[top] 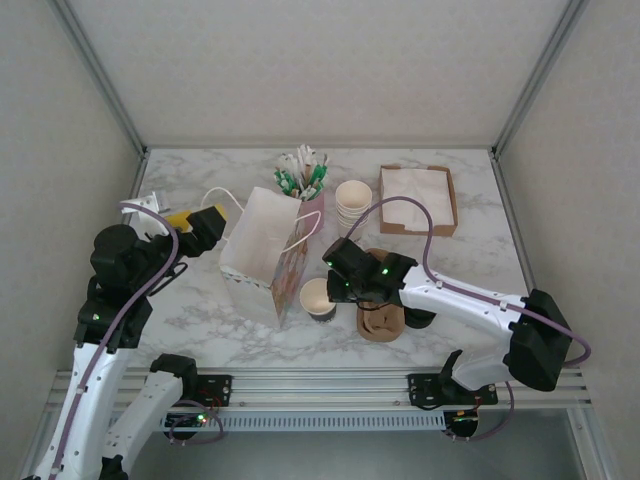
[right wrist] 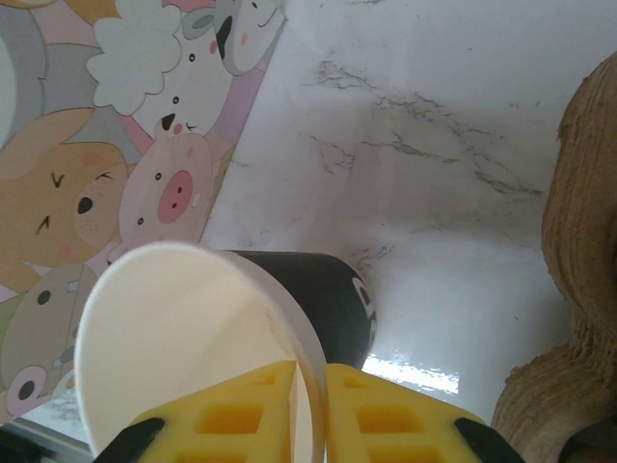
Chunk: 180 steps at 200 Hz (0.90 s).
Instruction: Pack the takeout coffee
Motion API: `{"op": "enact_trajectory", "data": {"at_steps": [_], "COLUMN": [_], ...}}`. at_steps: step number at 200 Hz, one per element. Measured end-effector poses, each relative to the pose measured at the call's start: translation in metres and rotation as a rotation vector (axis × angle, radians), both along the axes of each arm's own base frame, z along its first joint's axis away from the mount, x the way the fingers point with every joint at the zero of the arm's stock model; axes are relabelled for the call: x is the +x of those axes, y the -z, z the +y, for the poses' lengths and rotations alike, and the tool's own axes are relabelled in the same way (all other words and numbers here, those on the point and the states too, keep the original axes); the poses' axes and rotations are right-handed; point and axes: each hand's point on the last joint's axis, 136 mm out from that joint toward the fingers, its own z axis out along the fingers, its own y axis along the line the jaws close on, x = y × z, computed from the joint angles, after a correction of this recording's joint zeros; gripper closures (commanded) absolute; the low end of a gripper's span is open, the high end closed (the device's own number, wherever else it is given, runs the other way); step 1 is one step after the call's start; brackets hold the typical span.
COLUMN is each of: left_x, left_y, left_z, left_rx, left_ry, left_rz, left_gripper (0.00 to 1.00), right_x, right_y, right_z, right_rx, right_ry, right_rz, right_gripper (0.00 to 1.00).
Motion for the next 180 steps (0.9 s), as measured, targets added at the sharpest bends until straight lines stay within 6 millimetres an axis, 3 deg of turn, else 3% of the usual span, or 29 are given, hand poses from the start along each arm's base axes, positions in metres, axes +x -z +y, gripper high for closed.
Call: {"op": "enact_trajectory", "data": {"at_steps": [37,103,129,150,180], "left_x": [0.0,0.0,0.0,0.0,0.001], "left_y": [0.0,0.0,0.0,0.0,0.001], "left_z": [0.0,0.0,0.0,0.0,0.0], "left_rx": [0.0,0.001,0.001,0.003,0.004], "left_ry": [0.0,0.0,0.0,0.001,0.001], "left_rz": [0.0,0.0,0.0,-0.001,0.004], "left_gripper": [0.04,0.04,0.04,0.04,0.04], "right_x": [0.002,-0.001,0.003,0.007,0.008], "right_y": [0.003,-0.004,-0.035,-0.067,-0.105], "right_z": [-0.001,-0.007,-0.011,-0.022,-0.063], "right_rx": [-0.012,-0.046,-0.033,-0.04,-0.07], "right_ry": [0.006,-0.01,-0.018,0.0,0.098], "right_rz": [-0.005,-0.026,-0.084,-0.144,-0.227], "right_gripper": [0.81,0.67,0.55,0.53,0.32]}}
